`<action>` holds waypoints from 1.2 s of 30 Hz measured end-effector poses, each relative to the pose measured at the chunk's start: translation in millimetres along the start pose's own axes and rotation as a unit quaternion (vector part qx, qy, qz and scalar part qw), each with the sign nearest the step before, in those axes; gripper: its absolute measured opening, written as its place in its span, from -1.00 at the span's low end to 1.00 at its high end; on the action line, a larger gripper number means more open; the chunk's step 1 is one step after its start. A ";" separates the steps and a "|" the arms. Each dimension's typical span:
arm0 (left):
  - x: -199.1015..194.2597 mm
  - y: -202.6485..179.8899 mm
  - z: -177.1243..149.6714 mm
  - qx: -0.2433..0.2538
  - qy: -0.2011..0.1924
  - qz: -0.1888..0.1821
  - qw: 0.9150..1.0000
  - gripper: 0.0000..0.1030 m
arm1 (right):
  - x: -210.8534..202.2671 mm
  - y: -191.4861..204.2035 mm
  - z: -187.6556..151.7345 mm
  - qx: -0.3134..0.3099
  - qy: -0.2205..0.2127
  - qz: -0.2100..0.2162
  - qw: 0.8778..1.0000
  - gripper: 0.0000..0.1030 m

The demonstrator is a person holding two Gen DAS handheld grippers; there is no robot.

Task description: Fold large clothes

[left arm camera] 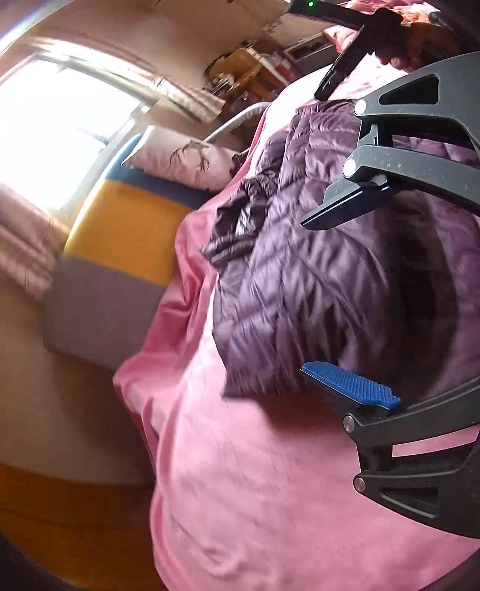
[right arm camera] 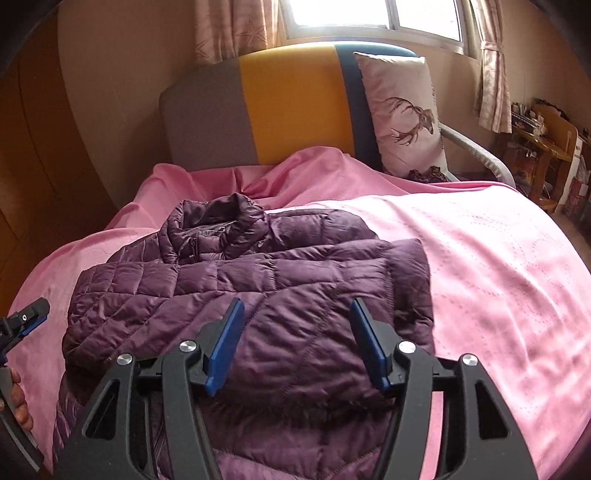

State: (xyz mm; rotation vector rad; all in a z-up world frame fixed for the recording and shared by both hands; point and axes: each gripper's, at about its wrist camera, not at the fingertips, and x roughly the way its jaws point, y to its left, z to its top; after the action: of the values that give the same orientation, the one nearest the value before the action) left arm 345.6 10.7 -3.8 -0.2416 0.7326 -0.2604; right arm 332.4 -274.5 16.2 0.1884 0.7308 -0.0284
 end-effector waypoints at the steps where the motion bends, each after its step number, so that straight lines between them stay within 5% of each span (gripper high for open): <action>1: 8.3 -4.3 1.9 0.006 0.003 -0.004 1.000 0.41 | 8.5 7.1 3.4 -0.006 0.001 -0.002 1.000 0.29; 3: 24.2 -12.0 4.8 0.018 0.010 -0.012 1.000 0.41 | 25.1 18.6 7.2 -0.017 0.003 -0.006 1.000 0.47; 10: 82.9 -11.1 -11.4 0.053 0.070 0.018 0.996 0.41 | 79.3 20.7 -11.5 -0.048 0.036 -0.052 0.997 0.58; 23: 107.6 1.5 -30.3 0.059 0.069 0.019 0.996 0.41 | 113.6 12.2 -26.7 -0.052 0.061 -0.054 0.995 0.60; 27: 90.0 -12.1 -21.1 0.073 0.065 0.048 0.994 0.41 | 111.6 12.3 -27.9 -0.050 0.055 -0.052 0.996 0.63; 31: 68.2 -29.9 -0.1 0.087 0.022 0.032 0.995 0.41 | 111.0 13.0 -27.7 -0.050 0.052 -0.051 0.996 0.63; 36: 100.6 -42.7 23.9 0.092 0.050 0.045 0.993 0.41 | 110.4 13.4 -28.6 -0.051 0.050 -0.051 0.996 0.63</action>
State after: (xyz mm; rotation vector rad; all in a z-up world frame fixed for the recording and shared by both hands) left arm 427.4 -58.3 -36.4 -0.0200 0.8118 -0.2550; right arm 396.9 -251.7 -76.0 0.0555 0.8391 -0.0800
